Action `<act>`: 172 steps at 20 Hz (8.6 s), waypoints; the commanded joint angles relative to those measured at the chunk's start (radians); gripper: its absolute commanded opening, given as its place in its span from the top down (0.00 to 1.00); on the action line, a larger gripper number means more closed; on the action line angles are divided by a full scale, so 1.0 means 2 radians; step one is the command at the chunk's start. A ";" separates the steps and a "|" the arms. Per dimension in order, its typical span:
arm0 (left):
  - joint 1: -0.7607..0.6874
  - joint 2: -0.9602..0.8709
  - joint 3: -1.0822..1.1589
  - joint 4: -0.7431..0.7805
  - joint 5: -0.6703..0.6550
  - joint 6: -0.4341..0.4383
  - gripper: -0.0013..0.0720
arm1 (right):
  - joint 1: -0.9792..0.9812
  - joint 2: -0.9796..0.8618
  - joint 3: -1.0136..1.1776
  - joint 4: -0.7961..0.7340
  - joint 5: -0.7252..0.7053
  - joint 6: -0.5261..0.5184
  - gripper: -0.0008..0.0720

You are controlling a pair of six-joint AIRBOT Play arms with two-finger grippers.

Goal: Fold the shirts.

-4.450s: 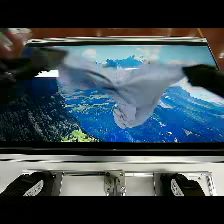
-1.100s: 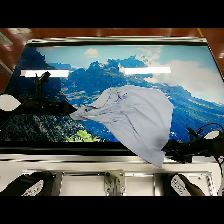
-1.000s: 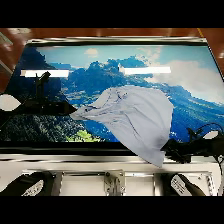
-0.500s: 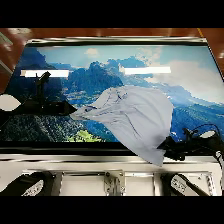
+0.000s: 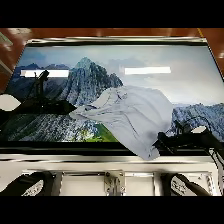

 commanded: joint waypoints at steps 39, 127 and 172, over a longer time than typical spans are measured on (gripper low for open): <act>0.058 0.062 0.046 0.190 0.158 -0.105 0.92 | 0.067 0.088 0.237 -0.014 -0.215 0.104 0.90; 0.221 0.343 0.321 0.121 0.024 -0.029 0.93 | 0.072 0.407 0.575 -0.154 -0.039 0.104 0.90; 0.035 -0.279 0.110 -0.051 0.404 0.121 0.92 | 0.175 -0.213 0.351 -0.087 -0.468 0.075 0.90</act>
